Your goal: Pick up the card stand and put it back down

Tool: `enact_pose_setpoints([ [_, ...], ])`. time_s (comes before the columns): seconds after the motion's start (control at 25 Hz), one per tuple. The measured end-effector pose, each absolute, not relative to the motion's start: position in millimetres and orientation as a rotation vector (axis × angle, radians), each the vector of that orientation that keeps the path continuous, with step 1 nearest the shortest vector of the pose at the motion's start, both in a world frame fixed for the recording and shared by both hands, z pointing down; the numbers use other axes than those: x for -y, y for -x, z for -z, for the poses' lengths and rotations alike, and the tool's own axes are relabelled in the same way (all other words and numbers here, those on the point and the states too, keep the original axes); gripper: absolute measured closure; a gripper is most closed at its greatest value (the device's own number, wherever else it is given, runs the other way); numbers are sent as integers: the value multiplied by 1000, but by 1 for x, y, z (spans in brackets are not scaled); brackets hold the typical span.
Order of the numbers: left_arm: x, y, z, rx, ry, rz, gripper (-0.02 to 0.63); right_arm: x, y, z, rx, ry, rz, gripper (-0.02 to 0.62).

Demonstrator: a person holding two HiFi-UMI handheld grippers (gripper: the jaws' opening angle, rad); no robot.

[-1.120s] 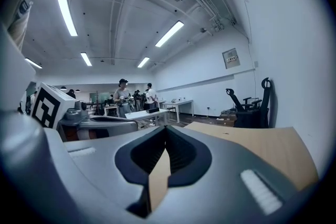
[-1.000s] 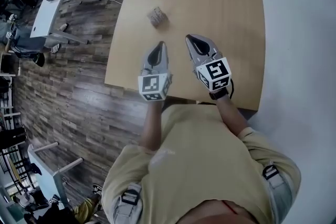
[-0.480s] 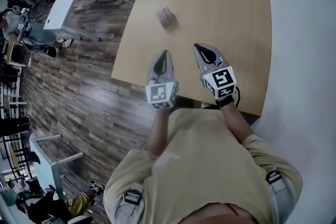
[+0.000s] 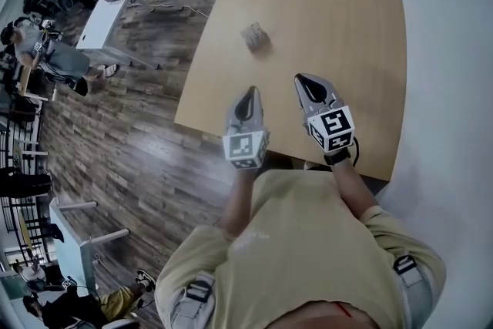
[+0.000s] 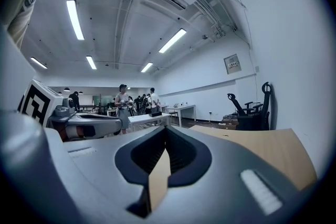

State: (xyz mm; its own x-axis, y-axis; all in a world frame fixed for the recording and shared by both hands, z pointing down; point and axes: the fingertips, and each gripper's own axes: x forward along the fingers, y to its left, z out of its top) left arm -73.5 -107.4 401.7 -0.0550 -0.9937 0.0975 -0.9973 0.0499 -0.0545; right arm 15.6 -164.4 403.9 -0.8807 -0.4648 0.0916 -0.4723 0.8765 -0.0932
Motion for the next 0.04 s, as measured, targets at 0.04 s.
enact_pose_setpoints([
  [0.04, 108, 74, -402, 2250, -2141, -164, 603, 166, -16, -405, 2976, -748, -179, 591],
])
